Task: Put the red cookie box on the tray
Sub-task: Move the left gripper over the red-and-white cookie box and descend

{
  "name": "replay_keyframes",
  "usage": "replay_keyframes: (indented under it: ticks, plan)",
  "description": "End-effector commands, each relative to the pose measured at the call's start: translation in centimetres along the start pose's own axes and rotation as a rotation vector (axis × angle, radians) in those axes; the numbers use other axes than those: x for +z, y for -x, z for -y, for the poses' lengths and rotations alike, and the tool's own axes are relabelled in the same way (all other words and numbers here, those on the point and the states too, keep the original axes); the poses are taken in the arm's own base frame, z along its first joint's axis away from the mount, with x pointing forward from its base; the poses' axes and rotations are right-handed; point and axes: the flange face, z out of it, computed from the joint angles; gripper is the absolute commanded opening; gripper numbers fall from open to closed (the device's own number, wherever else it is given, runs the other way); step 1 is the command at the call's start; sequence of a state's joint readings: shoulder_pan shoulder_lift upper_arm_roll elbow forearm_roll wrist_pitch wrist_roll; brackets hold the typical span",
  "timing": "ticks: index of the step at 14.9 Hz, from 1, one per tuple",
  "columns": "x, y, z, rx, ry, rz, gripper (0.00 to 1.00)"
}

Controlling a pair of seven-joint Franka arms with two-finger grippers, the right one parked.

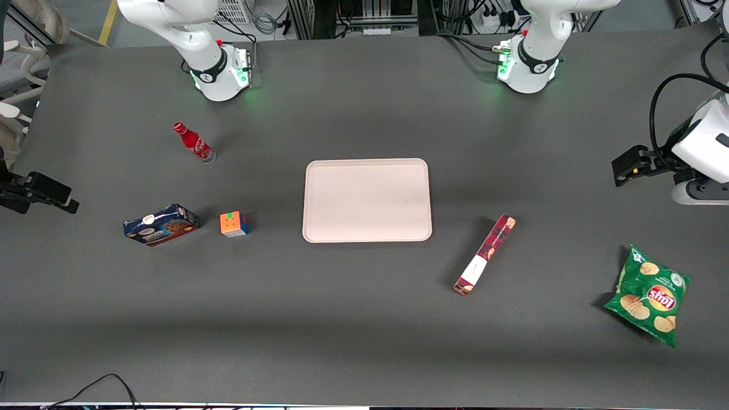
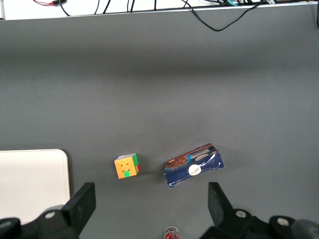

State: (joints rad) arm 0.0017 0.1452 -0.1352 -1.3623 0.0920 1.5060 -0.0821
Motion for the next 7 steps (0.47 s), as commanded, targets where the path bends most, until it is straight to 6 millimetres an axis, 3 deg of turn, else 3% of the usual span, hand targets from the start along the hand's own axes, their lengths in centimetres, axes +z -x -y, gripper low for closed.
replay_keyframes:
  ticks: [1, 5, 7]
  plan:
    - [-0.8, 0.1, 0.2, 0.015, 0.009, -0.013, 1.0]
    - [-0.2, -0.3, -0.3, 0.013, 0.041, -0.011, 1.0]
    - [1.3, -1.0, -0.9, 0.028, 0.088, 0.017, 1.0]
